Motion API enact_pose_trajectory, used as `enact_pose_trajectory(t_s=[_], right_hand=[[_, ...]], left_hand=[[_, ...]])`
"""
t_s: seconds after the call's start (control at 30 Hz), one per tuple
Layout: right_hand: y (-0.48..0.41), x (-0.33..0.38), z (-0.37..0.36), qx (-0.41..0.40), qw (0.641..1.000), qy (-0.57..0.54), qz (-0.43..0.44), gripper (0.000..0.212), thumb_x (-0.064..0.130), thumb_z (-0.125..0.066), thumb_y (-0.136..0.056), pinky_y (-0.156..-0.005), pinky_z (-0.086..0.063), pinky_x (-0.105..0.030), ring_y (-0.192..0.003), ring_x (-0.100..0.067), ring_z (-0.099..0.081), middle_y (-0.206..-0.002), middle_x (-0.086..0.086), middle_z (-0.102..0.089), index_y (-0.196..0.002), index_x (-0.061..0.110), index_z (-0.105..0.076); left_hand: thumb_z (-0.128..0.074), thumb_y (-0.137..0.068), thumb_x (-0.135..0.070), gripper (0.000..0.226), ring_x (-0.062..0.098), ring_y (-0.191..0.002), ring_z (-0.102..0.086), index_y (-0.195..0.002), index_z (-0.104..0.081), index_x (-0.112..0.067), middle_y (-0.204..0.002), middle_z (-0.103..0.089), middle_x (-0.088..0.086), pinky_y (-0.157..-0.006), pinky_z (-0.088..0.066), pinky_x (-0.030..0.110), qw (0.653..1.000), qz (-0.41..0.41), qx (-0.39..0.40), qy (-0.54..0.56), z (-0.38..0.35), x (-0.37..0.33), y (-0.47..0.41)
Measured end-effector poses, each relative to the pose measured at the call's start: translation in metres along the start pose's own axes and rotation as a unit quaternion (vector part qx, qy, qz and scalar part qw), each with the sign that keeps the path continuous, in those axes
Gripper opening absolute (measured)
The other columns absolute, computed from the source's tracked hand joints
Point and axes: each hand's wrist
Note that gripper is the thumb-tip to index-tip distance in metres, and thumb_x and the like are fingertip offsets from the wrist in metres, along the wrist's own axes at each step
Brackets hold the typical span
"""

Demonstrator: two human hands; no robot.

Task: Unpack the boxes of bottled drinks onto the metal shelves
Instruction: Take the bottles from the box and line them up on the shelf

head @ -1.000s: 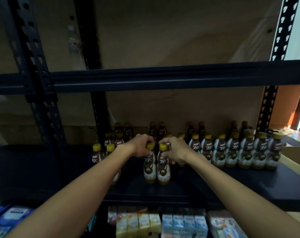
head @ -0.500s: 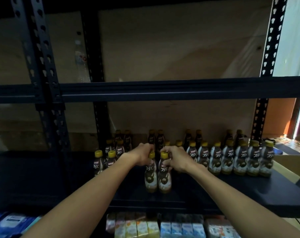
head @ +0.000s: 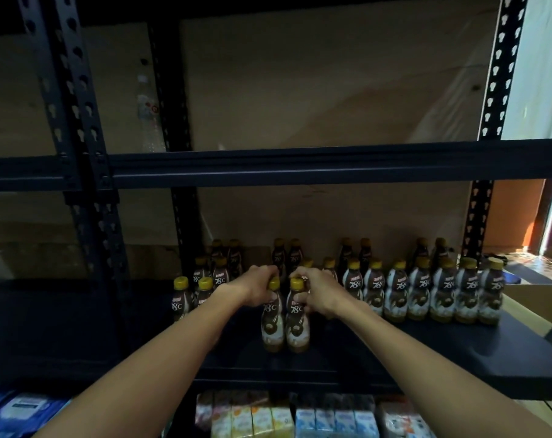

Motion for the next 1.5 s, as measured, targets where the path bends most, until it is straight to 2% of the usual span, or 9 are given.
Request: enact_pose_trajectory(t_s=[0.13, 0.27, 0.4, 0.53, 0.6, 0.77, 0.97, 1.17, 1.5], right_hand=[[0.002, 0.002, 0.001, -0.001, 0.999, 0.034, 0.003, 0.043, 0.018, -0.074, -0.091, -0.062, -0.058, -0.02, -0.074, -0.018, -0.072, -0.119, -0.009, -0.053, -0.126, 0.035, -0.058], [0.007, 0.004, 0.0, -0.002, 0.998, 0.059, 0.005, 0.044, 0.025, -0.075, -0.09, -0.086, -0.06, -0.035, -0.087, -0.024, -0.069, -0.12, -0.009, -0.054, -0.126, 0.039, -0.055], [0.012, 0.006, 0.0, 0.004, 0.999, 0.036, 0.012, 0.04, 0.022, -0.071, -0.093, -0.073, -0.063, -0.032, -0.078, -0.02, -0.072, -0.118, -0.008, -0.058, -0.126, 0.038, -0.054], [0.016, 0.009, 0.011, 0.06, 0.996, 0.062, 0.007, 0.07, 0.044, -0.068, -0.094, -0.098, -0.052, -0.031, -0.12, -0.024, -0.06, -0.15, -0.007, -0.048, -0.153, 0.037, -0.031], [0.018, 0.012, 0.024, 0.086, 0.995, 0.042, 0.002, 0.082, 0.05, -0.064, -0.095, -0.089, -0.049, -0.018, -0.122, -0.019, -0.057, -0.159, -0.004, -0.037, -0.16, 0.032, -0.018], [0.002, 0.002, 0.064, 0.025, 0.999, 0.029, -0.032, 0.06, 0.044, -0.067, -0.094, -0.108, -0.044, -0.034, -0.134, -0.023, -0.05, -0.15, -0.003, -0.049, -0.148, 0.03, -0.043], [-0.026, -0.018, 0.075, -0.024, 0.995, 0.059, -0.076, 0.053, 0.033, -0.071, -0.093, -0.106, -0.047, -0.036, -0.125, -0.025, -0.056, -0.14, -0.008, -0.055, -0.14, 0.016, -0.054], [-0.055, -0.034, 0.067, 0.046, 0.978, 0.18, -0.091, 0.019, 0.021, -0.065, -0.095, -0.078, -0.054, -0.033, -0.097, -0.026, -0.067, -0.108, -0.013, -0.069, -0.106, 0.005, -0.067], [-0.071, -0.035, 0.042, 0.05, 0.98, 0.173, -0.08, 0.031, 0.032, -0.072, -0.092, -0.072, -0.05, -0.029, -0.092, -0.021, -0.068, -0.101, -0.01, -0.072, -0.104, 0.003, -0.069]], left_hand=[[-0.065, -0.093, -0.022, 0.038, 0.027, -0.114, -0.054, -0.129, -0.05, -0.022, -0.127, -0.048, 0.011, -0.089, -0.046, 0.033, 1.0, 0.005, 0.001, 0.005, 0.002, -0.002, 0.006], [-0.065, -0.093, -0.022, 0.042, 0.028, -0.115, -0.055, -0.132, -0.049, -0.022, -0.13, -0.049, 0.011, -0.093, -0.048, 0.034, 1.0, 0.01, 0.007, 0.011, 0.002, -0.005, 0.008], [-0.063, -0.095, -0.024, 0.047, 0.026, -0.116, -0.056, -0.138, -0.047, -0.025, -0.131, -0.051, 0.009, -0.095, -0.049, 0.034, 1.0, 0.017, 0.004, 0.021, 0.001, -0.005, 0.012], [-0.063, -0.091, -0.04, 0.063, 0.023, -0.12, -0.056, -0.147, -0.036, -0.035, -0.14, -0.052, 0.005, -0.101, -0.048, 0.038, 0.999, 0.03, 0.029, 0.027, 0.013, -0.006, 0.014], [-0.06, -0.086, -0.052, 0.07, 0.024, -0.128, -0.053, -0.149, -0.033, -0.039, -0.146, -0.05, 0.003, -0.105, -0.046, 0.044, 0.999, 0.037, 0.002, 0.022, 0.024, -0.01, 0.009], [-0.054, -0.092, -0.053, 0.045, 0.024, -0.114, -0.059, -0.128, -0.059, -0.026, -0.128, -0.062, 0.005, -0.098, -0.05, 0.043, 0.999, 0.013, -0.04, -0.006, 0.045, -0.03, -0.016], [-0.064, -0.092, -0.045, 0.037, 0.023, -0.112, -0.06, -0.12, -0.063, -0.021, -0.122, -0.064, 0.002, -0.093, -0.05, 0.036, 0.998, 0.009, -0.006, -0.062, 0.027, -0.055, -0.067], [-0.059, -0.097, -0.042, 0.05, 0.028, -0.122, -0.054, -0.136, -0.053, -0.011, -0.131, -0.058, 0.011, -0.094, -0.044, 0.034, 0.995, 0.039, 0.075, -0.05, -0.002, -0.066, -0.111], [-0.074, -0.085, -0.044, 0.052, 0.022, -0.113, -0.058, -0.127, -0.058, -0.018, -0.126, -0.062, 0.004, -0.099, -0.046, 0.037, 0.992, 0.087, 0.087, -0.034, -0.003, -0.035, -0.124]])
Point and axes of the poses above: each hand's wrist, its own y-axis away from the middle knuckle, its own z-axis out of the back of the hand, x = y × z
